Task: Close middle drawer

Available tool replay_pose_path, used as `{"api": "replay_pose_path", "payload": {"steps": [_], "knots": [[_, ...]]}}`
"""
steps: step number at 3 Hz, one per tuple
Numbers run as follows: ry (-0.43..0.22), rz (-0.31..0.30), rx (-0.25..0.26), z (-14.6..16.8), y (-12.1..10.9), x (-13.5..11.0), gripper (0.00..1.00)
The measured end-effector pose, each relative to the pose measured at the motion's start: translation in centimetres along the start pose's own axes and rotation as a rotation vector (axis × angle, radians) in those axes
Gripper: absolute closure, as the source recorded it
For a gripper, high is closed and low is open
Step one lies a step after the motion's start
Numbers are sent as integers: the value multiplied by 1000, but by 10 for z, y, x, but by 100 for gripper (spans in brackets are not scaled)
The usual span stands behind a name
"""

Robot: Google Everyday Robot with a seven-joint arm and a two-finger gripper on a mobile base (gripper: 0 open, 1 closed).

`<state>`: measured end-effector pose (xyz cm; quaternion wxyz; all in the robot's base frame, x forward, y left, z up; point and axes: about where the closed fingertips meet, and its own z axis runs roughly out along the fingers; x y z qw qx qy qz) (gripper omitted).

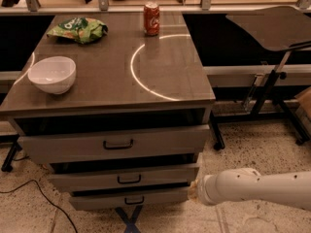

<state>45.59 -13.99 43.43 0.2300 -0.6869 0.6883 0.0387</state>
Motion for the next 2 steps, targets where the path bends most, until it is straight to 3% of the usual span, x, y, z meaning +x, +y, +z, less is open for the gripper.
{"api": "replay_pose_path", "payload": {"steps": [1, 2], "knots": [[27, 47, -28, -42, 23, 15, 100], [13, 72, -4, -99, 18, 14, 100]]}}
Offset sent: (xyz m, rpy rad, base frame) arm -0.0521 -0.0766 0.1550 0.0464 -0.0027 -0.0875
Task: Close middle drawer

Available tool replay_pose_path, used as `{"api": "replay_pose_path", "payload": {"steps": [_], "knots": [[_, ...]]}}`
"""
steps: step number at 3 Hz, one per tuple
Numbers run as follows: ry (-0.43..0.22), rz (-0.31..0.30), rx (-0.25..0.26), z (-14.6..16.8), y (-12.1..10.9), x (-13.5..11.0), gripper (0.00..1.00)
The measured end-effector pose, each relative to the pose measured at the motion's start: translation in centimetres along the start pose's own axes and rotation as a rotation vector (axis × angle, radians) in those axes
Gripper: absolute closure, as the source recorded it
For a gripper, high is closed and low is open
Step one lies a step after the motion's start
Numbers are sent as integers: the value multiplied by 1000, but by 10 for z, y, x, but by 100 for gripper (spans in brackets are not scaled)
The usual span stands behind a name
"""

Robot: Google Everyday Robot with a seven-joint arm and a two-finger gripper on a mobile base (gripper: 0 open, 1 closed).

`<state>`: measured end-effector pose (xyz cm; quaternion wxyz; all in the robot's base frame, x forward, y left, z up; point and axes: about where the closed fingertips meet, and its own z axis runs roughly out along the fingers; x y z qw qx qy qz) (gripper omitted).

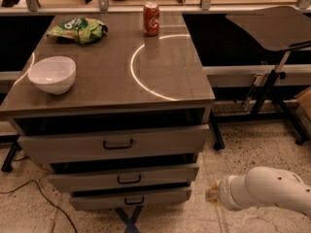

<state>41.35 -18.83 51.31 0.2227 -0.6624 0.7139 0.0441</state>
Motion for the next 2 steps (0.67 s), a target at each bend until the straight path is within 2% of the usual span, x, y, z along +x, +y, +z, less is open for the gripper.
{"api": "replay_pose_path", "payload": {"steps": [1, 2], "knots": [[-3, 9, -10, -12, 6, 5, 83], [-3, 9, -11, -12, 7, 5, 60]]}}
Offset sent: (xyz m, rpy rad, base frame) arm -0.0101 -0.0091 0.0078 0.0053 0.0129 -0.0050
